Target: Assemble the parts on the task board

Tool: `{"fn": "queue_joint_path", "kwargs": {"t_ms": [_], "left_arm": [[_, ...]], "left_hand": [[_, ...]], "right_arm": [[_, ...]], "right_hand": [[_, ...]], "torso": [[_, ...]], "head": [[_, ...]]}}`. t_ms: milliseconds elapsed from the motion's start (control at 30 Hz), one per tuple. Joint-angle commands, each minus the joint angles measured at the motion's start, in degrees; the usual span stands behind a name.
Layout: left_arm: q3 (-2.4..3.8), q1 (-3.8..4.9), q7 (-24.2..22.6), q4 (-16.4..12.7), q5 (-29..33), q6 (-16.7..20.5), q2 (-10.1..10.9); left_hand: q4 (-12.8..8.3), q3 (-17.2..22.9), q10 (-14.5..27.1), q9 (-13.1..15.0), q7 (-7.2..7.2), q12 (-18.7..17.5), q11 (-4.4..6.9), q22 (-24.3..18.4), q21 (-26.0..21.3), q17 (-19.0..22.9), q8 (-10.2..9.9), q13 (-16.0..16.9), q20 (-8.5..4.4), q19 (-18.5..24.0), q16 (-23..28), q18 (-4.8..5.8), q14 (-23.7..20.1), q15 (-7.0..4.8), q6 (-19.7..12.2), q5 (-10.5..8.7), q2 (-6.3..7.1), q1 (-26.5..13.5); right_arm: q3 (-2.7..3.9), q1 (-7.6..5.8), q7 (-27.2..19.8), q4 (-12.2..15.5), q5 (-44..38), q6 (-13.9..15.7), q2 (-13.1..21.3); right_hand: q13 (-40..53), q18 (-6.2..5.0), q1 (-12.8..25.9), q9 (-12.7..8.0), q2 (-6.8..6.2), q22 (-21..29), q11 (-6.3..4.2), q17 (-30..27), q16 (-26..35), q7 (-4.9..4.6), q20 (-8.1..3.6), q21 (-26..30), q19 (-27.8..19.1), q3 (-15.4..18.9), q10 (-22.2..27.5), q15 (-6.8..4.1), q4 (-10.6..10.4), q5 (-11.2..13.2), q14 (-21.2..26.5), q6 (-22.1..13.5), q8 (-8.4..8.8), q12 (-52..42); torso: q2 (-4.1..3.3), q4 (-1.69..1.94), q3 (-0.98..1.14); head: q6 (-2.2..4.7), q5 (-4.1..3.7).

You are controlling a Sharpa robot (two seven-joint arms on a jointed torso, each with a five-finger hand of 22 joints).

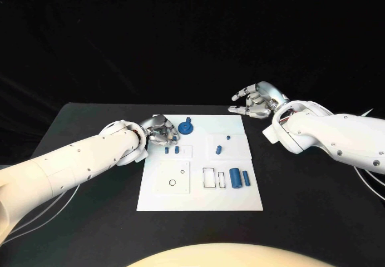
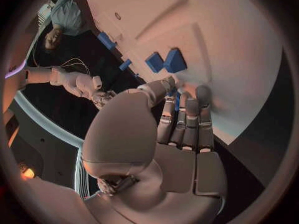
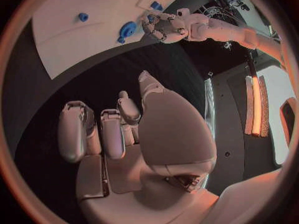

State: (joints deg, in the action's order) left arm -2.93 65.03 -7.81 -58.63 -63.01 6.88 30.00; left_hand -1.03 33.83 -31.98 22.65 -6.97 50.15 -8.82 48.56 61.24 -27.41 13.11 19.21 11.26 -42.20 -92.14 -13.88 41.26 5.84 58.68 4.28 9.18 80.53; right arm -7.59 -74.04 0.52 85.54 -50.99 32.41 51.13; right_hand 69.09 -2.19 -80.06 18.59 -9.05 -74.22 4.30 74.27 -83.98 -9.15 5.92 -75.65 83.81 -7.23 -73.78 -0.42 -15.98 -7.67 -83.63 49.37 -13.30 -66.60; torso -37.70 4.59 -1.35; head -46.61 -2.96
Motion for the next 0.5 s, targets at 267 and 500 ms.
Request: {"fn": "queue_joint_path", "kwargs": {"t_ms": [267, 500], "left_arm": [[-0.16, -0.24, 0.1, 0.06, 0.1, -0.44, 0.06], [-0.16, -0.24, 0.12, 0.04, 0.23, -0.42, 0.09]], "left_hand": [[-0.09, -1.47, -0.12, 0.7, -0.48, 0.84, -0.47, 0.36, -0.12, 0.63, -0.76, -0.61, 0.53, -0.51, -0.98, 3.38, 0.0, 0.32, -0.27, -0.66, -0.71, -0.28], [-0.15, -1.63, 0.14, 0.32, -0.57, 0.91, -0.72, 0.36, -0.17, 0.93, -1.42, -0.74, 0.68, -0.49, -1.16, 3.4, -0.1, 0.53, -0.93, -0.64, -0.22, -0.4]], "right_arm": [[0.02, 0.03, -0.12, -0.01, -0.1, -0.07, -0.05], [0.02, 0.03, -0.15, -0.05, -0.1, -0.05, -0.07]], "right_hand": [[-0.31, -1.06, 1.65, 0.48, -0.56, -7.05, -0.42, 5.28, 0.82, 0.34, -0.67, 0.98, 0.88, -2.14, 0.84, -0.15, -0.44, -0.46, -3.76, -0.2, -0.95, -0.3], [-0.31, -1.06, 1.65, 0.48, -0.56, -7.05, -0.42, 5.28, 0.82, 0.34, -0.67, 0.98, 0.88, -2.14, 0.84, -0.15, -0.44, -0.46, -3.76, -0.2, -0.95, -0.3]], "torso": [[0.03, 0.04, -0.03], [0.03, 0.02, -0.02]], "head": [[-0.06, 0.07], [-0.1, 0.09]]}}
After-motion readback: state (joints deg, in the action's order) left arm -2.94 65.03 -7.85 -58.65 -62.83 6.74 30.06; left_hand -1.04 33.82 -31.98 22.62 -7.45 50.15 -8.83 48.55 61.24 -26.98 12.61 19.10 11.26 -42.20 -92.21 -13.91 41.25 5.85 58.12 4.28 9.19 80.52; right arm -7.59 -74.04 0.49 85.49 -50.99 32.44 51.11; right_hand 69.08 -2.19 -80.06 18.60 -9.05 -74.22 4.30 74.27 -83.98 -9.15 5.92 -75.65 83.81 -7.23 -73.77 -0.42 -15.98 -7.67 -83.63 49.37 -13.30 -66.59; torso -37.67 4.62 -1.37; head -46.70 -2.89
